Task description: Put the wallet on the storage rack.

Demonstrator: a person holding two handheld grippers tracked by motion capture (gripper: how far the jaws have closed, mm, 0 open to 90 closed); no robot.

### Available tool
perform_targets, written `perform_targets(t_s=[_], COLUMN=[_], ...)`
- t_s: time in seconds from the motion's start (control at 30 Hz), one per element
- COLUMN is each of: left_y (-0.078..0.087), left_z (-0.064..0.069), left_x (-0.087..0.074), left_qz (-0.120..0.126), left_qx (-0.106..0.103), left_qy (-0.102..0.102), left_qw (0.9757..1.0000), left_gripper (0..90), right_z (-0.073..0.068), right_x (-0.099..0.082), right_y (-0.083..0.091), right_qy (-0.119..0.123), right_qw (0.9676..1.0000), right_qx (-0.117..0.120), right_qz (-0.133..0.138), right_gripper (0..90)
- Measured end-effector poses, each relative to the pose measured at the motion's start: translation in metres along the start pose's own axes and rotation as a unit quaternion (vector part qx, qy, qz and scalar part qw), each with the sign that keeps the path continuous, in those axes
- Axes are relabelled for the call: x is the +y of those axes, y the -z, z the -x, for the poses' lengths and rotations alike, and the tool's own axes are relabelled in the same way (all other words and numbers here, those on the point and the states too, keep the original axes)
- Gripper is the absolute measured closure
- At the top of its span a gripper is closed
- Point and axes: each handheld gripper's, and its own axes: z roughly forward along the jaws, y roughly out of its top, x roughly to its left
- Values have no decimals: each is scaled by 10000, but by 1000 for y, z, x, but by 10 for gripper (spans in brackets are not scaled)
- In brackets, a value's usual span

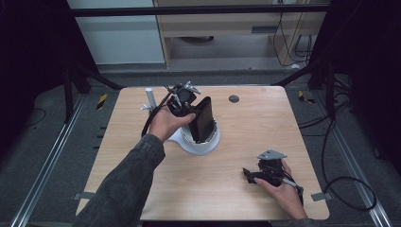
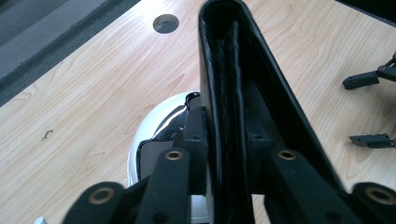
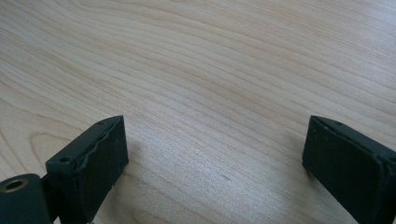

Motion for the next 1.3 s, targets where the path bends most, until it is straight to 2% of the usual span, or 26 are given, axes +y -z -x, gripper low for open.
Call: perform_targets(t_s=[0.23, 0.47, 0.57, 0.7, 0.87, 1.0, 1.13, 1.3], left_y=[10, 27, 37, 46, 57, 63, 67, 67], left_z=[1, 0, 3, 6, 12, 17, 21, 31], left_x=[-1, -6, -8, -9, -15, -21, -25, -34], left_qz=[181, 446, 593, 667, 758, 889, 901, 944], left_qx=[349, 549, 672, 817, 848, 798, 740, 646], left_qy=[-85, -69, -124, -254, -414, -410, -440, -470], left_qw=[9992, 9975, 9959, 9941, 9926, 9920, 9922, 9923], left_gripper=[612, 552, 529, 493, 399, 335, 230, 144], right_z=[0, 0, 0, 0, 0, 0, 0, 0], right_x=[0, 0, 0, 0, 0, 0, 0, 0], right_y=[0, 0, 0, 0, 0, 0, 0, 0], right_qy=[2, 1, -9, -10, -1, -4, -2, 2], right_qw=[10000, 10000, 10000, 10000, 10000, 10000, 10000, 10000], right_qx=[-3, -4, -2, -4, -7, -5, -6, -9], right_qz=[-3, -2, 1, 0, -3, -5, -4, 0], right_gripper=[70, 70, 70, 70, 69, 68, 69, 69])
